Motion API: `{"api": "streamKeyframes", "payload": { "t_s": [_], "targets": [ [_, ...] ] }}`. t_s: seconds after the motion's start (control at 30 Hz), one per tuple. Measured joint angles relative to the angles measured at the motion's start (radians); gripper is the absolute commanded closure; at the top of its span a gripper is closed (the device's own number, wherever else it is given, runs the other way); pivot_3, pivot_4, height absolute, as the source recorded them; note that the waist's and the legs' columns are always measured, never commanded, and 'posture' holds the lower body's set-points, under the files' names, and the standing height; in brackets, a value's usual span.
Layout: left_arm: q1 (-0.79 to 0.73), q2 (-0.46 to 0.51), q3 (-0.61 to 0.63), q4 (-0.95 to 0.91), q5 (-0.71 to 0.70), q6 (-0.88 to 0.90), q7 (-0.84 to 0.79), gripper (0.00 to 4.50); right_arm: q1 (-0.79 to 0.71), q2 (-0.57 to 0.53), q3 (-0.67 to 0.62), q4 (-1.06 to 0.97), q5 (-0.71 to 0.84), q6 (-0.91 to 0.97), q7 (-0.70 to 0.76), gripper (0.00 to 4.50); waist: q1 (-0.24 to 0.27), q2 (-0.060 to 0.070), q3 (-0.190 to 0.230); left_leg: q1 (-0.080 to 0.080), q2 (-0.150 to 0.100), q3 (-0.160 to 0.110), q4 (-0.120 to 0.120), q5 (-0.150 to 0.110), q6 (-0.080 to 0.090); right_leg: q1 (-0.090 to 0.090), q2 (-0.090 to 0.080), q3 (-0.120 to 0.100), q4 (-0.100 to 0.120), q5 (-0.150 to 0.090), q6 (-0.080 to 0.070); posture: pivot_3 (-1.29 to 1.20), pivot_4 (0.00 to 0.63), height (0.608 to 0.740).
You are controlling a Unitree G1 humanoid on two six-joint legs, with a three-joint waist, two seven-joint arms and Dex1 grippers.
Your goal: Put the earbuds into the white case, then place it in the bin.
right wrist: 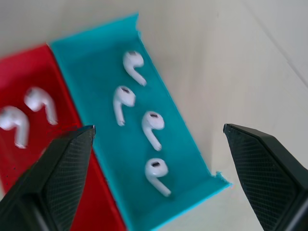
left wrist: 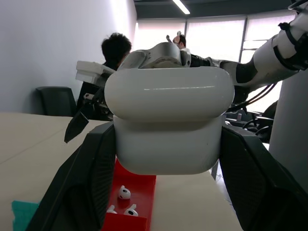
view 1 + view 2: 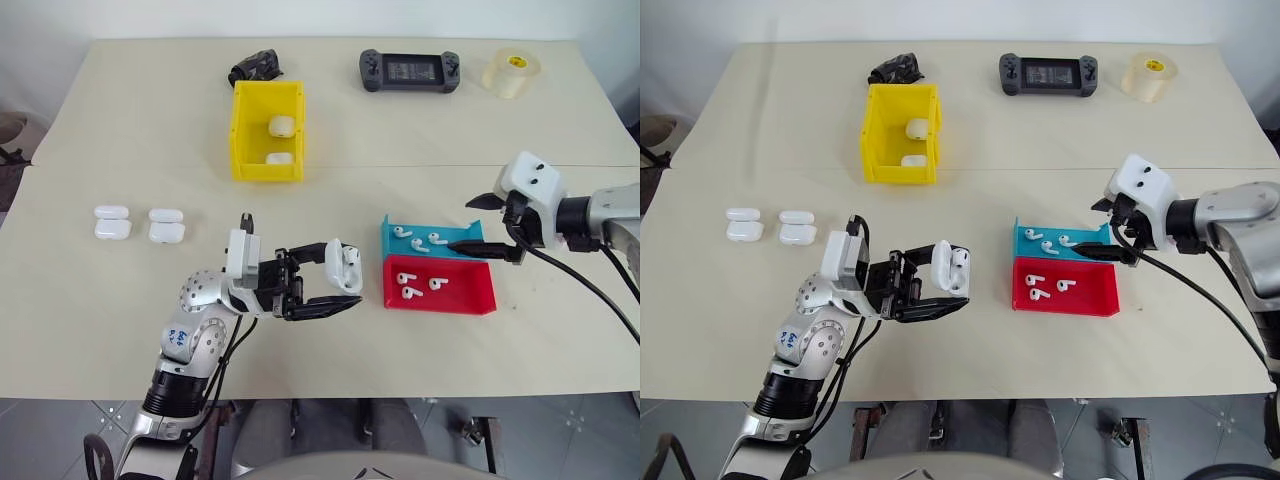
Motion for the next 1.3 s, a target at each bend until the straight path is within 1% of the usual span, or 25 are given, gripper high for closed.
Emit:
{"api": "streamKeyframes", "payload": {
  "t_s": [0.1,0.27,0.47,0.7,0.8,0.9,0.93,0.97,1.3],
  "targets": [
    [0.005,-0.009,-0.006,-0.019,0.001,-0.004,0.015,1.7,-0.089,0.026,0.072,0.118,-0.09,-0.075,0.066,0.04,-0.002,0.0,0.0,0.0,-0.001,0.0,0.0,0.0,0.0,0.0,0.0,-0.001,0.0,0.0,0.0,0.0,0.15,0.74],
    [0.008,-0.01,-0.01,-0.021,0.002,-0.006,0.029,1.7,-0.151,0.059,0.136,0.23,-0.196,-0.185,0.145,0.04,-0.002,0.0,0.0,0.0,-0.001,0.001,0.0,0.0,0.0,0.0,0.0,-0.001,0.0,0.0,0.0,0.0,0.15,0.74],
    [0.007,-0.01,-0.017,-0.021,0.002,-0.006,0.039,1.7,-0.183,0.099,0.154,0.327,-0.287,-0.303,0.192,0.04,-0.002,0.0,0.0,0.0,-0.001,0.002,0.0,0.0,0.0,0.0,0.0,-0.001,0.0,0.0,0.0,0.0,0.15,0.74],
    [0.002,-0.011,-0.02,-0.021,0.002,-0.006,0.049,1.7,-0.206,0.115,0.174,0.409,-0.376,-0.46,0.224,0.04,-0.001,0.0,0.0,0.0,-0.001,0.003,0.0,0.0,0.0,0.0,0.001,-0.001,0.0,0.0,0.0,0.0,0.15,0.74],
    [-0.001,-0.011,-0.02,-0.021,0.002,-0.006,0.05,1.7,-0.209,0.125,0.174,0.426,-0.394,-0.487,0.24,0.67,-0.002,0.0,0.0,0.0,-0.001,0.004,0.0,0.0,0.0,0.0,0.001,-0.002,0.0,0.0,0.0,0.0,0.15,0.74],
    [-0.003,-0.011,-0.02,-0.021,0.002,-0.006,0.05,1.7,-0.211,0.135,0.174,0.44,-0.404,-0.512,0.257,1.59,-0.003,0.0,0.0,0.0,-0.001,0.004,0.0,0.0,0.0,0.0,0.001,-0.001,0.0,0.0,0.0,0.0,0.15,0.74],
    [-0.003,-0.011,-0.02,-0.021,0.002,-0.006,0.051,1.7,-0.213,0.137,0.173,0.445,-0.407,-0.518,0.259,2.02,-0.003,0.0,0.0,0.0,-0.001,0.005,0.0,0.0,0.0,0.0,0.001,-0.001,0.0,0.0,0.0,0.0,0.15,0.74],
    [-0.003,-0.011,-0.02,-0.021,0.002,-0.006,0.052,1.7,-0.214,0.138,0.173,0.45,-0.409,-0.522,0.261,2.28,-0.002,0.0,0.0,0.0,-0.001,0.005,0.0,0.0,0.0,0.0,0.001,-0.002,0.0,0.0,0.0,0.0,0.15,0.74],
    [-0.003,-0.011,-0.02,-0.021,0.002,-0.006,0.059,1.7,-0.222,0.142,0.173,0.454,-0.442,-0.551,0.275,2.28,-0.002,0.0,0.0,0.0,0.0,0.007,0.0,0.0,0.0,0.0,0.001,-0.002,0.0,0.0,0.0,0.0,0.15,0.74]
  ]
}}
